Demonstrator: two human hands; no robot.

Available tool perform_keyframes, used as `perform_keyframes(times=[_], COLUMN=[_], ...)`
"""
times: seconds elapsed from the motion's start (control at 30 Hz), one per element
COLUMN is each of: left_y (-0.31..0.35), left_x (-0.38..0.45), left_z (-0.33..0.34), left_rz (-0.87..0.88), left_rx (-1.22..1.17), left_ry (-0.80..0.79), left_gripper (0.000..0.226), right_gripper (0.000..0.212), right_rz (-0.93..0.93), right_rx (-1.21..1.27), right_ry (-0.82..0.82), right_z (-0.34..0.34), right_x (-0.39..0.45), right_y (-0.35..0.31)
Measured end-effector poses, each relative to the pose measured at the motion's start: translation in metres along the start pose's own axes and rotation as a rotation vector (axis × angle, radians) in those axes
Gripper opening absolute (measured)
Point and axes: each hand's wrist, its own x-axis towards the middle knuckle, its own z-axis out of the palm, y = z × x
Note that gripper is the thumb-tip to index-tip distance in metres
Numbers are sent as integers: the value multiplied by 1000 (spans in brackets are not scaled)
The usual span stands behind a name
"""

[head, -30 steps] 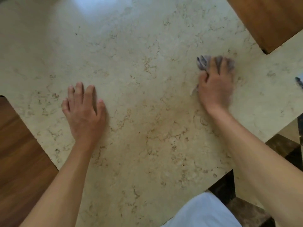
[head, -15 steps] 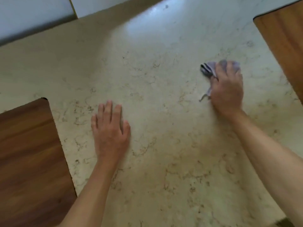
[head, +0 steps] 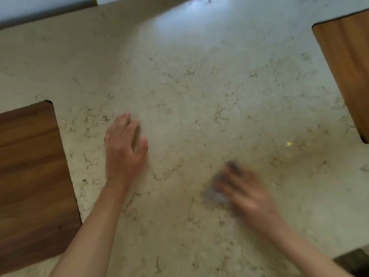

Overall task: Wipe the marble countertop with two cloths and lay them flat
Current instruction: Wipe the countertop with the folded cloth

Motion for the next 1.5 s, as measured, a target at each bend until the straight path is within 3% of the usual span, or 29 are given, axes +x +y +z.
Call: perform_keyframes(times=[0.1,0.2,0.33,0.43,0.53,0.6,0.73,0.87,0.93,1.0,1.1,1.2,1.27,1.33,1.5], left_y=[-4,-1,21,41,45,43,44,44,45,45,44,43,43,45,50], left_x=[1,-22,-128,-210,-249,-253,-254,-256,-256,-256,-256,-256,-257,-257,-255], left_z=[0,-11,-28,-13,-1,0,-1,0,1,1,3,3,2,2,2], left_rz=[-21,-4,-218,-163,-190,-199,-178,-188,-192,-194,-188,-178,-180,-189,-230], left_rx=[-27,53,47,165,267,326,334,330,322,322,334,348,341,334,354], left_ry=[15,41,57,-38,-74,-70,-72,-55,-50,-45,-35,-30,-30,-35,-57], left_gripper=[40,37,48,52,59,60,61,61,61,60,59,59,59,59,60], right_gripper=[50,53,49,50,43,38,45,49,53,53,50,39,40,44,50], right_rz=[629,846,661,359,-60,-143,27,599,783,741,310,59,-21,1,531], right_rx=[-68,-133,-144,-54,30,47,-36,-131,-118,-98,-82,-37,-35,-63,-139], right_ry=[155,201,214,203,70,35,30,159,191,179,169,80,11,-1,108], right_z=[-35,-37,-12,16,40,42,20,-20,-29,-21,13,40,35,20,-22], right_x=[5,39,99,122,94,52,-34,-23,10,38,33,-39,-92,-120,-55], right_y=[91,109,44,-42,-109,-118,-57,46,53,20,-63,-122,-113,-67,62])
